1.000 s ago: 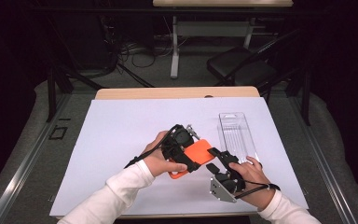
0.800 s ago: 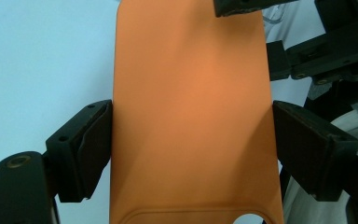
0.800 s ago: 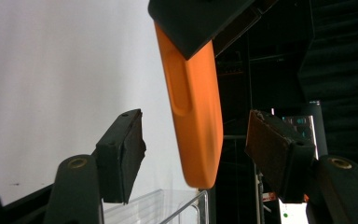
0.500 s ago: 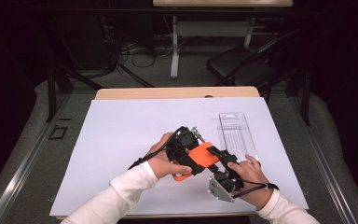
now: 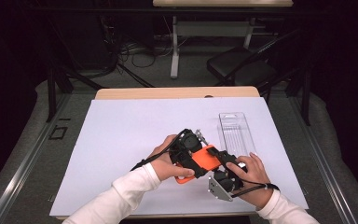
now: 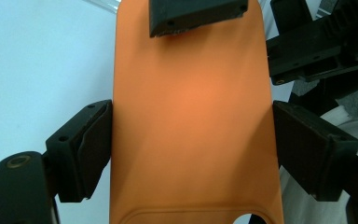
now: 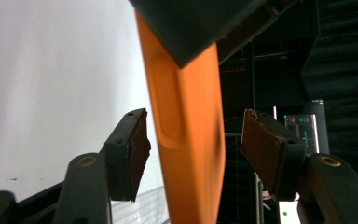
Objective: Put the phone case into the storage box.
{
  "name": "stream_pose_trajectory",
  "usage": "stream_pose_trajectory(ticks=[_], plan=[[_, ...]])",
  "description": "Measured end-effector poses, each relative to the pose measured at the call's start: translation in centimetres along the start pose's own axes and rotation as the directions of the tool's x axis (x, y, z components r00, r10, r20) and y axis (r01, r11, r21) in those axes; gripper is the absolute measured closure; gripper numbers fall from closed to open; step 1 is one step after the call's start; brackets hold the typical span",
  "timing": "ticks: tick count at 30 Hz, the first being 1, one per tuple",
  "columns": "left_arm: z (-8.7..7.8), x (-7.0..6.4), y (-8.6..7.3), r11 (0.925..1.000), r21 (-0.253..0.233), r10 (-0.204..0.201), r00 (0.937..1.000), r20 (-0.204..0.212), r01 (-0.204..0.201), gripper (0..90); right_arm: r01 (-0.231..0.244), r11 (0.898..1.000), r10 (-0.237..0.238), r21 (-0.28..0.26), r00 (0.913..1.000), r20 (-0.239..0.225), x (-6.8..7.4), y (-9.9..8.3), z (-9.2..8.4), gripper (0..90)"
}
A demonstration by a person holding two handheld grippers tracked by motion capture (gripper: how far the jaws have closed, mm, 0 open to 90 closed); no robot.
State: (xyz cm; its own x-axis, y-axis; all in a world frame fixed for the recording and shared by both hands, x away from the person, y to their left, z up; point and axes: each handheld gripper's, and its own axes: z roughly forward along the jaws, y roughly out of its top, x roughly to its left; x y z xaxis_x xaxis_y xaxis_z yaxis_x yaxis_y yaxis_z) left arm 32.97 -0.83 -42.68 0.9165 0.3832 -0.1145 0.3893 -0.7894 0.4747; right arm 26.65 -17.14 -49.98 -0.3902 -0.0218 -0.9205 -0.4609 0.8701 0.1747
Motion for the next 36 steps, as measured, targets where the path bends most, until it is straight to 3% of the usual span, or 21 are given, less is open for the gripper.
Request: stream_pose_trajectory(ticks=[6,13,19,36], plan=[[0.1,-0.2,0.1,1.0,0.001,0.003,1.0,0.005,-0.003,16.2,0.04,0.999,-0.04,0.003,0.9992,0.007,0.3,0.0,0.0,41.3],[0.1,-0.2,0.2,1.0,0.0,0.004,0.9999,0.012,-0.004,16.2,0.079,0.997,-0.079,-0.008,0.9965,0.028,0.7,0.0,-0.2,49.1],[0.2,-0.2,0.2,1.0,0.005,0.004,0.9999,0.017,-0.004,16.2,0.081,0.997,-0.081,0.007,0.9963,0.029,0.9,-0.1,-0.1,54.7],[0.5,-0.3,0.3,1.0,0.003,-0.006,0.999,0.044,0.006,16.2,0.155,0.987,-0.157,0.031,0.9837,0.087,1.1,0.2,0.0,67.4]])
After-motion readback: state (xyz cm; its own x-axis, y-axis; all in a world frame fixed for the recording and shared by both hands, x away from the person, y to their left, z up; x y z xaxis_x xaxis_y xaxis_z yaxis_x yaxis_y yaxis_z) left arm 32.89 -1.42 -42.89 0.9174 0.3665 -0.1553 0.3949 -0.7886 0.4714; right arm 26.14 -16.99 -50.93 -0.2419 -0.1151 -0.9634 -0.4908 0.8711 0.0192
